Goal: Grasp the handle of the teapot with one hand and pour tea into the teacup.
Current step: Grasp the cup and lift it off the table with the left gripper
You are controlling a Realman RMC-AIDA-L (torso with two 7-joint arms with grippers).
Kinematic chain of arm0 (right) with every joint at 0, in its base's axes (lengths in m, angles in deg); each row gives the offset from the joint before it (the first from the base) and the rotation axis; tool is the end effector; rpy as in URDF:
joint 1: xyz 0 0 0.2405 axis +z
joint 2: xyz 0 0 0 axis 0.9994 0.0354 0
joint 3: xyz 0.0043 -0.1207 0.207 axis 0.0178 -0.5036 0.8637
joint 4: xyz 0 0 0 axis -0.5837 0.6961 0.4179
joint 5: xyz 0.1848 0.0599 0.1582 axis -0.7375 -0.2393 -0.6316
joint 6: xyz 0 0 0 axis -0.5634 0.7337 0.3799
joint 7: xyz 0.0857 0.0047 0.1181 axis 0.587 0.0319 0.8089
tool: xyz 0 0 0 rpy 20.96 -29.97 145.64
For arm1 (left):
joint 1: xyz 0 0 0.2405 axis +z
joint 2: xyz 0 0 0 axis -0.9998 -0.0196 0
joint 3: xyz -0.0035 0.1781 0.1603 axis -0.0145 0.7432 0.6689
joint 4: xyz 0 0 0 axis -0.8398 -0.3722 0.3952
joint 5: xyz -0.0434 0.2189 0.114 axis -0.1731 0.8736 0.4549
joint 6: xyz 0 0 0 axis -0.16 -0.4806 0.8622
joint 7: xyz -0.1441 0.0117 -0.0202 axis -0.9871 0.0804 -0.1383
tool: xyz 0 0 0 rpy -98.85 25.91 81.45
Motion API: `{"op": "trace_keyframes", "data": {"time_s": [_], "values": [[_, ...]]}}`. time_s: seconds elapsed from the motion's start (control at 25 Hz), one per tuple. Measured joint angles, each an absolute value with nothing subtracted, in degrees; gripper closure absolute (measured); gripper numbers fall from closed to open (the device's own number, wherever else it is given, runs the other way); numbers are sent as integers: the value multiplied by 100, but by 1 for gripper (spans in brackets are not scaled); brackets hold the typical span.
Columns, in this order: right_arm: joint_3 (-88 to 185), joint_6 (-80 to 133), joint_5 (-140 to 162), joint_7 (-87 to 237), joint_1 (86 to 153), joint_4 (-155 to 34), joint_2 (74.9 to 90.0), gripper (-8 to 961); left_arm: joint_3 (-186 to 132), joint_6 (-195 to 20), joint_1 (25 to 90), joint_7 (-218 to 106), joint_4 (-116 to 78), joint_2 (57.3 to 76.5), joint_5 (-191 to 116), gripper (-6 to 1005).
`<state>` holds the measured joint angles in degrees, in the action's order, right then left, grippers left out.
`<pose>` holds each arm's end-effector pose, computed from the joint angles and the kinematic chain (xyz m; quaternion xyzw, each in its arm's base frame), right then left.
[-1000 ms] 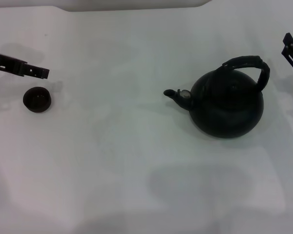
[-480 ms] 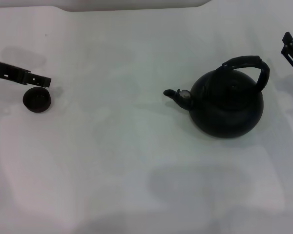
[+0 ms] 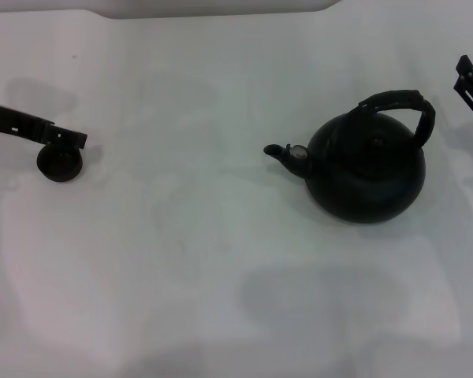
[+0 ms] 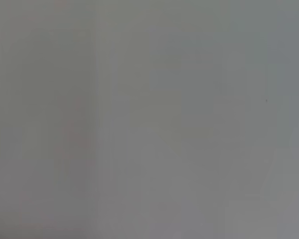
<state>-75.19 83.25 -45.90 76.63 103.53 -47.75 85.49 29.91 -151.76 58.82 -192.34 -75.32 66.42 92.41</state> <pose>0.3697 0.3056 -0.0282 -0.7151 0.2276 0.2580 0.6085 -0.2834 0.4090 0.0524 -0.8521 -0.4517 0.0612 0.2574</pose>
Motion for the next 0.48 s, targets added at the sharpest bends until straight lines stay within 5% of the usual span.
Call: {"op": "trace_keyframes", "data": {"time_s": [0.48], "values": [[-7519, 8322, -4590, 7663, 10349, -4775, 8549, 81, 3009, -15188, 5871, -19241, -7532, 6760, 9549, 127]]}}
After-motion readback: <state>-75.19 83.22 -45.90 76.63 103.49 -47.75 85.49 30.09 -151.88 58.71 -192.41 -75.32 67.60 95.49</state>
